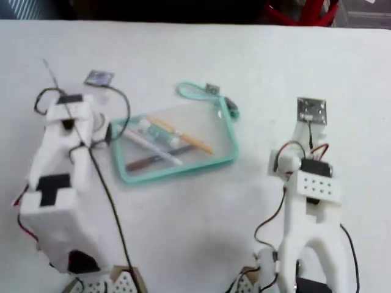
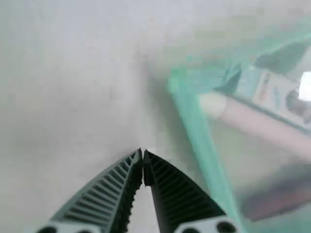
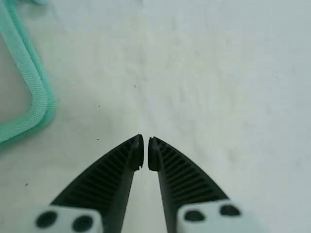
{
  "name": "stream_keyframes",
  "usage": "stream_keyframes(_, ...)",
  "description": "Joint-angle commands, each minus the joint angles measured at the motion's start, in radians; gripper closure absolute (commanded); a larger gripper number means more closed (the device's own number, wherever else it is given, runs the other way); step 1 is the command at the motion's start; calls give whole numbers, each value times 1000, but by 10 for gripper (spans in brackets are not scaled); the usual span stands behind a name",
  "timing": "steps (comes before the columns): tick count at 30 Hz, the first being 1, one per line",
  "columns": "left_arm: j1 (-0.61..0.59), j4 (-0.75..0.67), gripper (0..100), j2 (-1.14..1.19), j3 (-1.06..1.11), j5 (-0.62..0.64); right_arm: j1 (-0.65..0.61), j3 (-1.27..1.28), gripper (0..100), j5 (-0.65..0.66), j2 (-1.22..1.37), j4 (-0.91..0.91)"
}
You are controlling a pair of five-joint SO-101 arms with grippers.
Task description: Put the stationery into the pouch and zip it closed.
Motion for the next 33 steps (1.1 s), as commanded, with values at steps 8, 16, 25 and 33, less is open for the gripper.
stream_keyframes(8, 308, 100, 976, 153, -459, 175, -1, 17, 973, -2, -30, -45)
stream_keyframes(16, 257, 321, 976, 145, -736, 175, 33, 25, 971, 0, -24, -88)
stream_keyframes(25, 120, 646, 976, -22, -1347, 172, 24, 28, 971, -8, -31, -102)
stream_keyframes(33, 99, 644, 973, -483, -1339, 172, -62, -161, 971, 0, -143, 93)
